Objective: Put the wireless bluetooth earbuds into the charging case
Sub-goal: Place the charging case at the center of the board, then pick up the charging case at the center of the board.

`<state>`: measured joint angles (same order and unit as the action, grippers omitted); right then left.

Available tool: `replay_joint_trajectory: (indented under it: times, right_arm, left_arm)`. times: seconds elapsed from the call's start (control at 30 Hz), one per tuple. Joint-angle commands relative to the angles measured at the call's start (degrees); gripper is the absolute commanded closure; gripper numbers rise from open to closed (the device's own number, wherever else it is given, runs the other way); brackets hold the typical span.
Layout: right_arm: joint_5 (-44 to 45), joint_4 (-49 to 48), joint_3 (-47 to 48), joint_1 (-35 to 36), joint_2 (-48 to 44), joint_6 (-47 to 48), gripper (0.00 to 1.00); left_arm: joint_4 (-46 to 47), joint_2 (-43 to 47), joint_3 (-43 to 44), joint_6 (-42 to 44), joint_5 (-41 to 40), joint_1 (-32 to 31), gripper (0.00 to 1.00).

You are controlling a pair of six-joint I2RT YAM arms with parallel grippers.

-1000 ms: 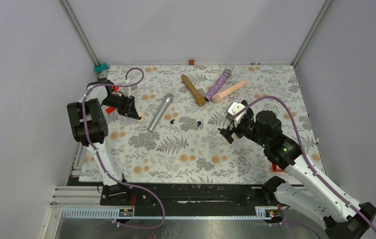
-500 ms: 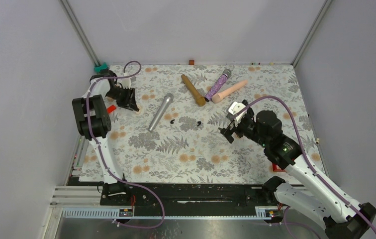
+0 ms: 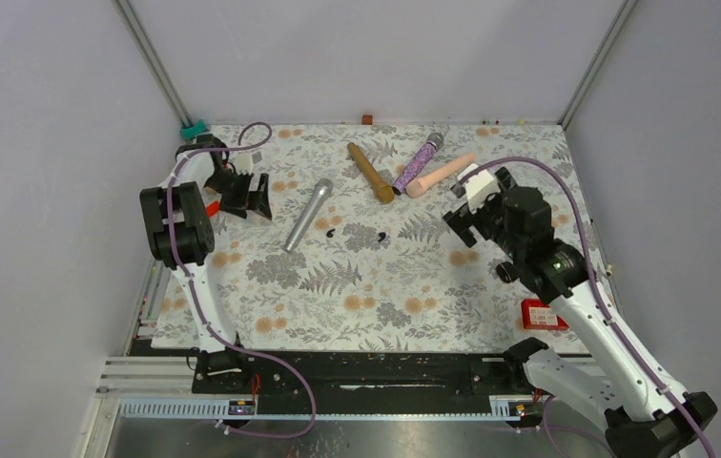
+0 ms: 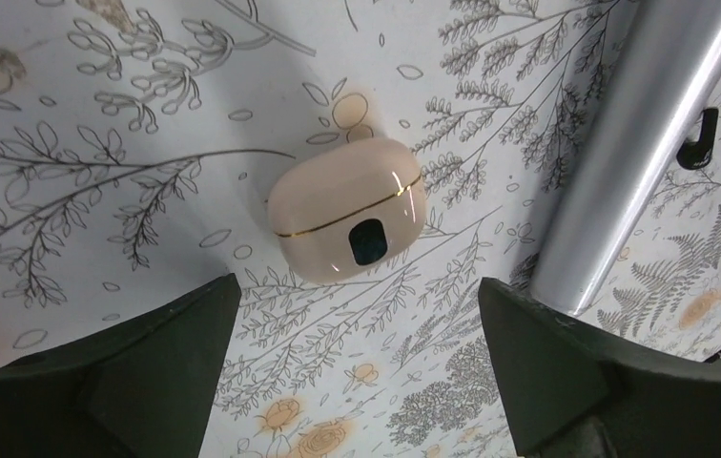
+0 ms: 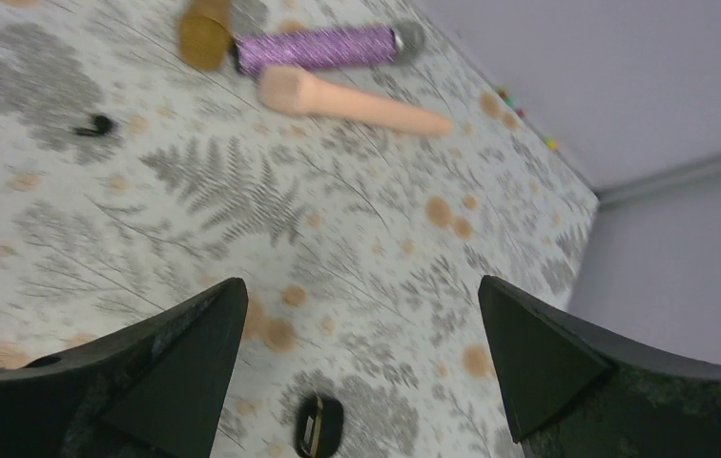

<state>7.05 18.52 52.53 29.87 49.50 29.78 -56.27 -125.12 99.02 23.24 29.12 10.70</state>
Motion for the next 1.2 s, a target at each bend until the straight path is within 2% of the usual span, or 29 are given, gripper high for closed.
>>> replay_joint_trajectory:
  times: [0.0, 0.17, 0.43, 0.6, 0.7, 0.87, 1.17]
  right_arm:
    - [2.1, 11.43, 5.98, -11.45, 3.43, 3.82, 0.0]
    - [-2.72, 16.81, 5.72, -24.92, 10.66, 13.34, 0.0]
    - [-9.19, 17.74, -2.96, -33.17, 19.04, 38.06, 0.01]
    - [-8.0, 20.82, 0.25, -33.82, 27.25, 43.14, 0.04]
    - [-5.64, 18.54, -1.2, -33.82, 30.04, 46.91, 0.04]
    - [-5.81, 12.2, -7.23, -33.74, 30.52, 52.94, 0.03]
    - [-13.3, 10.29, -11.13, -32.06, 28.5, 55.33, 0.03]
  left_arm:
    - [0.85, 6.16, -1.84, -1.27, -1.65, 0.13, 0.01]
    - [4.63, 17.98, -6.38, -1.49, -1.17, -1.83, 0.01]
    - [10.04, 39.23, -22.19, 2.07, 0.69, -13.45, 0.02]
    - [15.17, 46.73, -30.29, 0.72, 3.78, -17.55, 0.01]
    - [15.75, 49.37, -32.19, 1.7, 3.81, -17.73, 0.01]
    - [16.97, 51.6, -33.69, 1.1, 4.13, -17.71, 0.02]
    - [17.15, 50.77, -33.85, 0.51, 5.02, -17.72, 0.01]
